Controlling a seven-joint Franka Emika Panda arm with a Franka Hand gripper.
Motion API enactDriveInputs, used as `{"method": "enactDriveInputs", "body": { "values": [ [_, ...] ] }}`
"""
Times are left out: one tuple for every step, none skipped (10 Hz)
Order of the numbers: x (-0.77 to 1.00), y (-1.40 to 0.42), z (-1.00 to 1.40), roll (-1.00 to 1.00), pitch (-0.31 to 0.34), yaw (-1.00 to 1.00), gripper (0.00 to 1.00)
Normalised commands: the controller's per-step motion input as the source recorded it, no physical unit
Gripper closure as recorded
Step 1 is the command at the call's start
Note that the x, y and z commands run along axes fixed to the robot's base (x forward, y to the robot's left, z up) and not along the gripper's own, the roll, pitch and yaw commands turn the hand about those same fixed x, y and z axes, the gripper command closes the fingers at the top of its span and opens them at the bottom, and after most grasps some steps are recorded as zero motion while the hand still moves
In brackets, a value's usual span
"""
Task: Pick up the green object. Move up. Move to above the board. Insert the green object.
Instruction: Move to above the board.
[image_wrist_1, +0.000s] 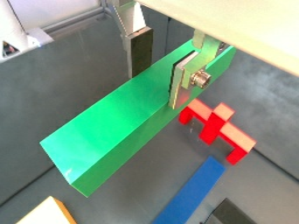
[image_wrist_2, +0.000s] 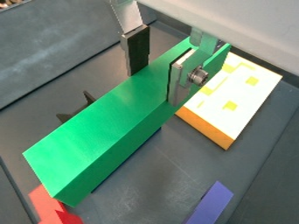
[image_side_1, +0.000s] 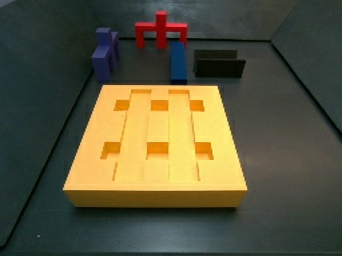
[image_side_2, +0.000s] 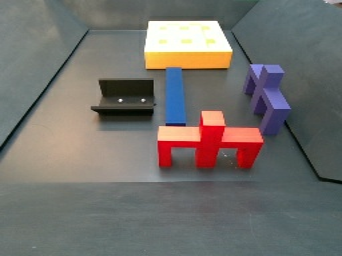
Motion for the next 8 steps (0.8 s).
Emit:
{"method": "enactDriveInputs", "body": {
  "values": [
    [0.05, 0.01, 0.17, -0.06, 0.038, -0.01, 1.0],
    [0.31, -1.4, 0.24, 0.03, 0.322, -0.16, 1.0],
    [0.3, -1.4, 0.23, 0.06, 0.325, -0.14, 1.0],
    [0.33, -1.4, 0.23, 0.1, 0.307, -0.06, 1.0],
    [0.37, -1.4, 0.23, 0.02, 0.254, -0.02, 1.0],
    [0.38, -1.4, 0.23, 0.01, 0.223, -0.02, 1.0],
    [0.4, -1.4, 0.24, 0.0, 0.175, 0.0, 1.0],
    [0.43, -1.4, 0.24, 0.01, 0.155, 0.0, 1.0]
  ]
}}
